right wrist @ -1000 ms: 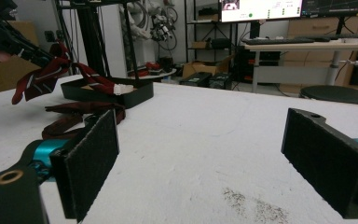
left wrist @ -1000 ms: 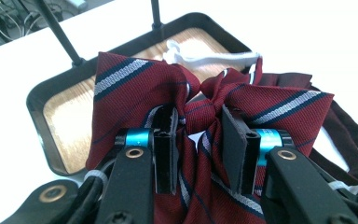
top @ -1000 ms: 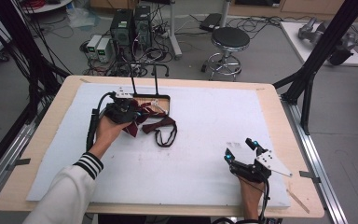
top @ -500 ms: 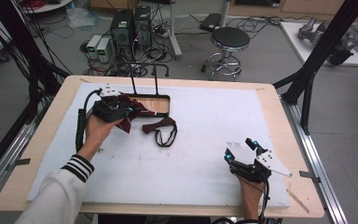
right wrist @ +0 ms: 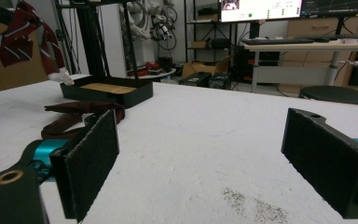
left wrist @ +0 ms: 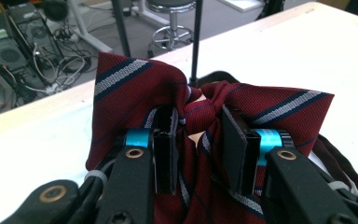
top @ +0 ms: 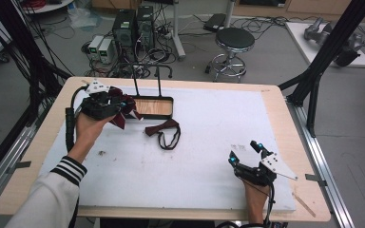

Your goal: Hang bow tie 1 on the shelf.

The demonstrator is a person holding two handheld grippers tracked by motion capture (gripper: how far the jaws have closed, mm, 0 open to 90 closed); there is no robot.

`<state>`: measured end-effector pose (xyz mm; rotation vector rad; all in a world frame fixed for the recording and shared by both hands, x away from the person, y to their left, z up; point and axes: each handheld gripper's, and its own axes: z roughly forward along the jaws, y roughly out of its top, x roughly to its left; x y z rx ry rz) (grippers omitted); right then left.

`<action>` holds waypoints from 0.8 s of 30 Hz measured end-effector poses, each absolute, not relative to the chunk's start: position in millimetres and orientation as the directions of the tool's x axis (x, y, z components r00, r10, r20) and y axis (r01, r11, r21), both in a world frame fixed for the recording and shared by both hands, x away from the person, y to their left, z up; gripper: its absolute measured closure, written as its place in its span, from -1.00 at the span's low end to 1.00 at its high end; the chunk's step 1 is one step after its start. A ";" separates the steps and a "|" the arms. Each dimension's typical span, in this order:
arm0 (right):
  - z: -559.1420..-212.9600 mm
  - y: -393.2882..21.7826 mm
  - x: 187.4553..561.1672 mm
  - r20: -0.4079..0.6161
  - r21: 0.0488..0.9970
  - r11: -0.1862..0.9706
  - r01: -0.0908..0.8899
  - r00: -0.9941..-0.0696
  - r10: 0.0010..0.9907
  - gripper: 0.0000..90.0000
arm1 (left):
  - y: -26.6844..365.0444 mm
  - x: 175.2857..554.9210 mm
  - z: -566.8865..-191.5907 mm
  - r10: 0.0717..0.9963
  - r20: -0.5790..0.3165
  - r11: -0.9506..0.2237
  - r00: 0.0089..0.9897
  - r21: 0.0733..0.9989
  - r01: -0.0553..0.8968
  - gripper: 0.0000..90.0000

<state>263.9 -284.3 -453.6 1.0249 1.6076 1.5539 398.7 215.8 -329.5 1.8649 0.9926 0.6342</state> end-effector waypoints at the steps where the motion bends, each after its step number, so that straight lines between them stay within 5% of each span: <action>1: -453.6 -284.2 263.8 0.058 0.996 -0.019 0.088 -0.467 0.882 -0.77 | 216.9 398.6 -328.0 0.839 0.024 -0.268 0.544 0.888 0.374 0.51; 24: -453.6 -284.5 264.3 0.057 0.996 -0.018 0.087 -0.467 0.882 -0.77 | 227.5 403.4 -291.3 0.862 0.057 -0.252 0.503 0.910 0.328 0.51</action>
